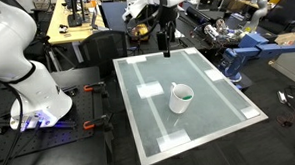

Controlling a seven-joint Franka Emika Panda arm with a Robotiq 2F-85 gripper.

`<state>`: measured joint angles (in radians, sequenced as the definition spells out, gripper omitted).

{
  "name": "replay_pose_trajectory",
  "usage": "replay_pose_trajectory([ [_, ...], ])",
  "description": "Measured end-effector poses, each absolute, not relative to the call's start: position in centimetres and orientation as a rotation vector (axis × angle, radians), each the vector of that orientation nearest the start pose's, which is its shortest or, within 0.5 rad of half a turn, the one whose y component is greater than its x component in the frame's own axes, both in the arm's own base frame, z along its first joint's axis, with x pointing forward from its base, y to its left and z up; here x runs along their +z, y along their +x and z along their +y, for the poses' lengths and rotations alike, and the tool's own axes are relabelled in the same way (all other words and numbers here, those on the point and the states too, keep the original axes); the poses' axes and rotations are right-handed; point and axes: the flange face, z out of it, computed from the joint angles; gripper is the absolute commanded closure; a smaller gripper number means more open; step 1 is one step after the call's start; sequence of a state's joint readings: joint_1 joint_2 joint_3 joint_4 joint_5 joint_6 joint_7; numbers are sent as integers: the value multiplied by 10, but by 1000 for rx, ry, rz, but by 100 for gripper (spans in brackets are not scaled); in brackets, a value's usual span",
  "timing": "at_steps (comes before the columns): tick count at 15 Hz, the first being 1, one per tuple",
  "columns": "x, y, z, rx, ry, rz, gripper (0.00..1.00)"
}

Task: Put the marker in the mug on the table

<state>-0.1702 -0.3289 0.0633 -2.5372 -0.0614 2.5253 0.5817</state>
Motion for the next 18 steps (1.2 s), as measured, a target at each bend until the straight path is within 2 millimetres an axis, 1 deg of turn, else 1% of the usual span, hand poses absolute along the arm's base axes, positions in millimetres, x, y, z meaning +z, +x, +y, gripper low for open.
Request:
replay_pose_trajectory([
  [5,400,452,-64,-502,-2924,1179,0],
  [10,386,451,-83,-472,-2901,1307,0],
  [14,374,450,-93,-418,-2896,1320,0],
  [18,372,451,-92,-411,-2899,1318,0],
])
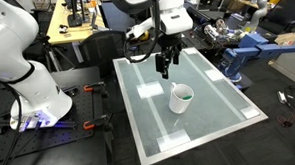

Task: Put the marker in the mug on the table

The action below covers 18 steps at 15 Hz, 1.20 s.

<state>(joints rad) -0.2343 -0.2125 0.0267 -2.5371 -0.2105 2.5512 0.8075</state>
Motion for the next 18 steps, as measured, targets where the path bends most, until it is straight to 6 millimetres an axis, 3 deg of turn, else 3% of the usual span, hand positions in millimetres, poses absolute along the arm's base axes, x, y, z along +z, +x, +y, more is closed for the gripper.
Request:
replay_pose_trajectory([
  [11,365,453,-91,-430,-2923,1339,0],
  [14,362,456,-90,-445,-2926,1344,27],
  [16,359,458,-89,-458,-2926,1348,37],
  [18,355,460,-87,-462,-2930,1343,41],
])
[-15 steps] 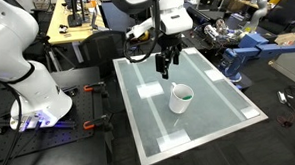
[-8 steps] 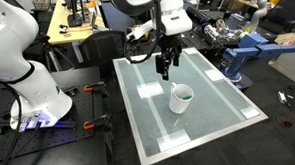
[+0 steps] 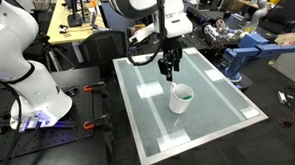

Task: Put the marker in the mug on the table

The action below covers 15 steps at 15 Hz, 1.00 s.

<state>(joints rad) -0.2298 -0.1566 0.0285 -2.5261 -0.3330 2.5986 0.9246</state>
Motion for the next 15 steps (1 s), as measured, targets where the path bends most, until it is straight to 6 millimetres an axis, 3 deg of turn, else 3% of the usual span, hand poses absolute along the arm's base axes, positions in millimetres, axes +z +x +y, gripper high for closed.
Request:
replay_pose_trajectory([
  [6,339,468,-85,-469,-2934,1306,41],
  [15,318,492,-103,-461,-2914,1331,57],
])
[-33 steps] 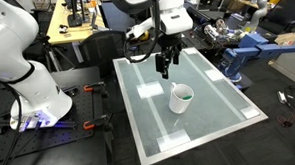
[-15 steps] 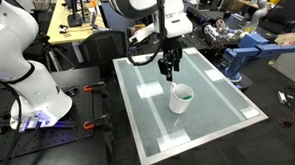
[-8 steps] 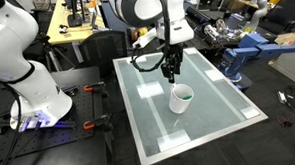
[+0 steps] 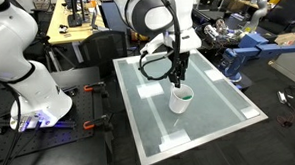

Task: Put the marker in the mug on the table

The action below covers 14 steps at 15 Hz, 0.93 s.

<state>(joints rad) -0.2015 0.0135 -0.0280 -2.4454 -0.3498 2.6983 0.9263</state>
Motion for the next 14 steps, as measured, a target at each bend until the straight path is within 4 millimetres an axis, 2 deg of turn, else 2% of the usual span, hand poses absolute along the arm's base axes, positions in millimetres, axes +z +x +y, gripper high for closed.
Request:
replay_pose_trajectory([
  [1,315,494,-104,-456,-2915,1334,56],
  [2,312,497,-106,-451,-2916,1336,61],
  [14,282,512,-113,-387,-2946,1350,62],
])
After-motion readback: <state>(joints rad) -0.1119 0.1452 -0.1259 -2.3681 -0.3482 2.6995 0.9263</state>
